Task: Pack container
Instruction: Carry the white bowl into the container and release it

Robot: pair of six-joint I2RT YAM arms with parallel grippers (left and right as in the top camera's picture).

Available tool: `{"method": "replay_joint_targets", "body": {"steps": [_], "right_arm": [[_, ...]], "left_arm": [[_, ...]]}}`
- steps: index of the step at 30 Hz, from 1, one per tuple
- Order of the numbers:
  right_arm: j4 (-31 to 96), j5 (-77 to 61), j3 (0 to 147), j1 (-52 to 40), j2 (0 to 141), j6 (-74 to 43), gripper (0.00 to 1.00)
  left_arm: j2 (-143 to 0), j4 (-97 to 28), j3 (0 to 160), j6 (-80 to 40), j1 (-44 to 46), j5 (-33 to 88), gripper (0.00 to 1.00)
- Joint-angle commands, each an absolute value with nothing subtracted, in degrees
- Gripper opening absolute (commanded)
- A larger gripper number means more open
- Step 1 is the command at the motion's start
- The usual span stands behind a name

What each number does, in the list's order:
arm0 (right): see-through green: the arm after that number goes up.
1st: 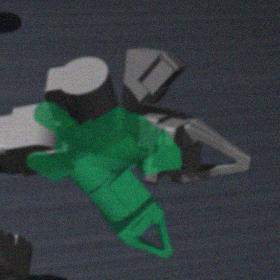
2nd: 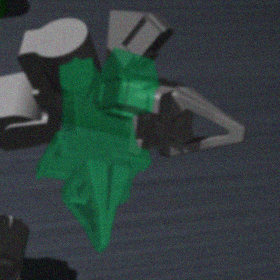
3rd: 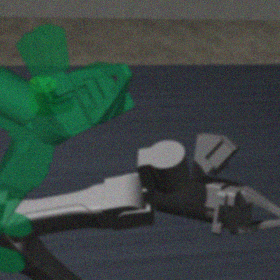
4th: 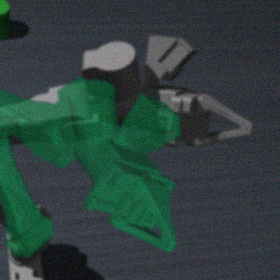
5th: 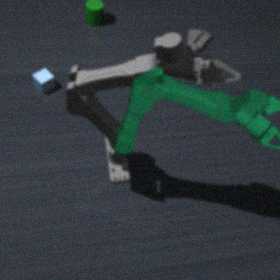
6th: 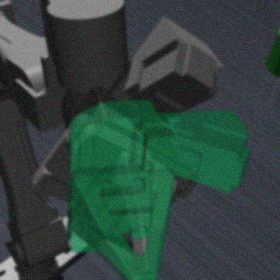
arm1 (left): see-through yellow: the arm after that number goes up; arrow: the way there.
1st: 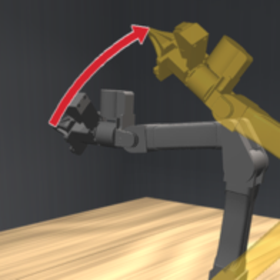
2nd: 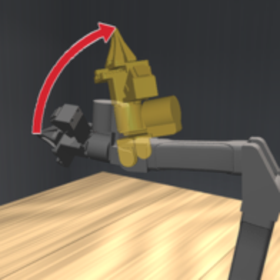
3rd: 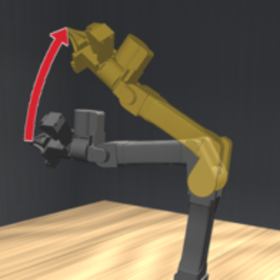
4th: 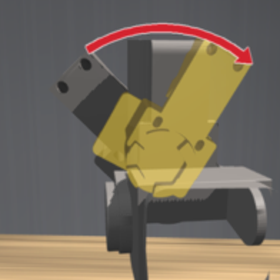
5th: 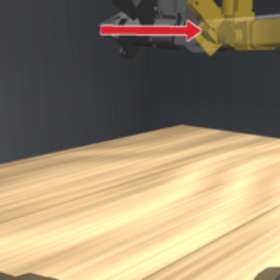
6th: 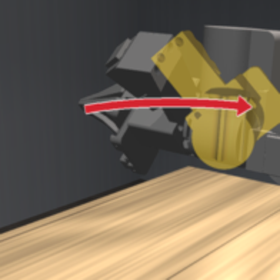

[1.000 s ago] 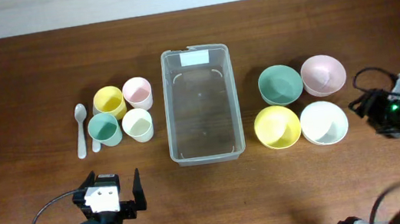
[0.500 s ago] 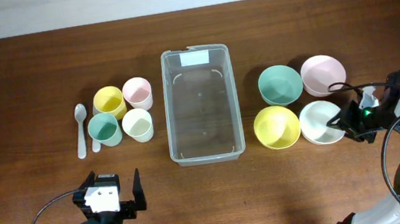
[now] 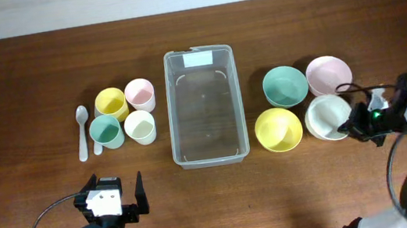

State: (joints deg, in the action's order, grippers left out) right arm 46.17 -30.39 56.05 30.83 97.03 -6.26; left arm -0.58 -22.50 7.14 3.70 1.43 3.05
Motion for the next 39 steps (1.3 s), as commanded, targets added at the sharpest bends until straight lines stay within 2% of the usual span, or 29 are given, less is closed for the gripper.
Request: {"method": "replay_joint_targets", "body": {"steps": [1,5,10,13,16,21,26,33,36,37,38,39], "right_arm": [[49.5,-38.6,59.0,29.9,86.8,-6.5,0.04],[53.4,-40.5,63.4,23.6,80.0,-6.5,0.04],[56.0,-34.3,76.2,5.6,80.7,-10.7,0.04],[56.0,-26.1,85.7,-7.8,87.3,-13.0,0.04],[56.4,-23.3,94.8,-15.1,98.3,-14.0,0.04],[56.2,-23.3,107.6,-18.6,116.0,-13.8,0.04],[55.3,-23.2,115.1,-19.1,127.6,-13.8,0.04],[49.6,-22.2,115.4,-19.2,130.9,-17.5,0.04],[49.3,-22.0,115.4,-19.2,130.9,-17.5,0.12],[49.3,-22.0,115.4,-19.2,130.9,-17.5,0.17],[49.3,-22.1,115.4,-19.1,130.9,-17.5,0.28],[49.3,-22.3,115.6,-19.1,130.8,-17.4,0.29]], "left_arm": [[-0.3,-22.3,6.7,4.4,1.1,3.3,1.0],[-0.3,-22.3,6.7,4.4,1.1,3.3,1.0],[-0.3,-22.3,6.7,4.4,1.1,3.3,1.0],[-0.3,-22.3,6.7,4.4,1.1,3.3,1.0],[-0.3,-22.3,6.7,4.4,1.1,3.3,1.0],[-0.3,-22.3,6.7,4.4,1.1,3.2,1.0],[-0.3,-22.3,6.7,4.4,1.1,3.3,1.0],[-0.3,-22.3,6.7,4.4,1.1,3.3,1.0],[-0.3,-22.3,6.7,4.4,1.1,3.3,1.0],[-0.3,-22.3,6.7,4.4,1.1,3.2,1.0],[-0.3,-22.3,6.7,4.4,1.1,3.3,1.0],[-0.3,-22.3,6.7,4.4,1.1,3.3,1.0]]}}
